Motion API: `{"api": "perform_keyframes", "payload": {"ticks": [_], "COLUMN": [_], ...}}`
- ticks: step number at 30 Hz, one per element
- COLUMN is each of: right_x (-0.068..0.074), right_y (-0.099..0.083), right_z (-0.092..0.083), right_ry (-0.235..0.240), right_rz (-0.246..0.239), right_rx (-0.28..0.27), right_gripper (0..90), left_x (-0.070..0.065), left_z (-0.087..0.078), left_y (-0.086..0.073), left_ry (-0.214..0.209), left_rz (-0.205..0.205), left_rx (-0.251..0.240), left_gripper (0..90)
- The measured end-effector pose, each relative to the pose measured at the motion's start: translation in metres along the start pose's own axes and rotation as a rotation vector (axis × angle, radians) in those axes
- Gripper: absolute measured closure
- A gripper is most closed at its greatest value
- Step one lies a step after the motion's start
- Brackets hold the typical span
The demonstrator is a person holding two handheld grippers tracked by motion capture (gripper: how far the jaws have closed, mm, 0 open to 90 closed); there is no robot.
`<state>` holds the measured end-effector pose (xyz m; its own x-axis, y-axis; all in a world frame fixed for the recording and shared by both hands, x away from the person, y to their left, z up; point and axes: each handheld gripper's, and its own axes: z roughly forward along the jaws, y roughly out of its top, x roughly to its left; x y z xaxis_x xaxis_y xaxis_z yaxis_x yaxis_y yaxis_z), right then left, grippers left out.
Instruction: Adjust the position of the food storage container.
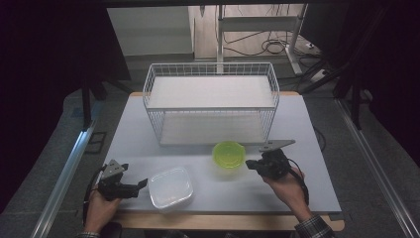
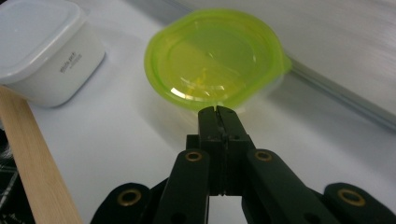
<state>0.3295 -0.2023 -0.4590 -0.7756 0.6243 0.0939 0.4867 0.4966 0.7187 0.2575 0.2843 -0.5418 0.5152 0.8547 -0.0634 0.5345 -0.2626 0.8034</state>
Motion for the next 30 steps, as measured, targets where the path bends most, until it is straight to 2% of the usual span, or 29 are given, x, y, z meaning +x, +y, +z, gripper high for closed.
{"api": "perform_keyframes", "payload": {"ticks": [3, 8, 10, 11, 15, 19, 23, 24, 30], "right_x": [0.004, 0.009, 0.009, 0.011, 0.011, 0.019, 0.028, 0.034, 0.037], "right_y": [0.007, 0.029, 0.032, 0.039, 0.046, 0.059, 0.067, 0.071, 0.073], "right_z": [0.005, 0.026, 0.029, 0.038, 0.049, 0.064, 0.076, 0.085, 0.106], "right_ry": [-0.009, 0.022, 0.028, 0.034, 0.045, 0.074, 0.076, 0.056, 0.063], "right_rz": [-0.020, -0.038, -0.043, -0.050, -0.047, -0.051, -0.088, -0.108, -0.121], "right_rx": [-0.005, -0.033, -0.036, -0.037, -0.046, -0.063, -0.049, -0.034, 0.013], "right_gripper": [89.6, 89.2, 88.8, 88.6, 89.0, 89.3, 89.5, 89.5, 89.4], "left_x": [0.001, 0.000, 0.000, 0.000, 0.001, 0.000, -0.001, -0.001, -0.001], "left_z": [0.000, 0.001, 0.001, 0.002, 0.001, 0.002, 0.003, 0.003, 0.004], "left_y": [0.000, -0.001, -0.001, -0.001, -0.001, -0.002, -0.002, -0.002, -0.002], "left_ry": [0.002, 0.009, 0.009, 0.010, 0.015, 0.016, 0.021, 0.027, 0.034], "left_rz": [-0.003, 0.013, 0.015, 0.014, 0.015, 0.018, 0.027, 0.040, 0.050], "left_rx": [0.001, 0.011, 0.012, 0.015, 0.013, 0.022, 0.030, 0.034, 0.035], "left_gripper": [2.6, 2.2, 2.2, 2.1, 2.1, 2.1, 2.1, 2.1, 2.1]}}
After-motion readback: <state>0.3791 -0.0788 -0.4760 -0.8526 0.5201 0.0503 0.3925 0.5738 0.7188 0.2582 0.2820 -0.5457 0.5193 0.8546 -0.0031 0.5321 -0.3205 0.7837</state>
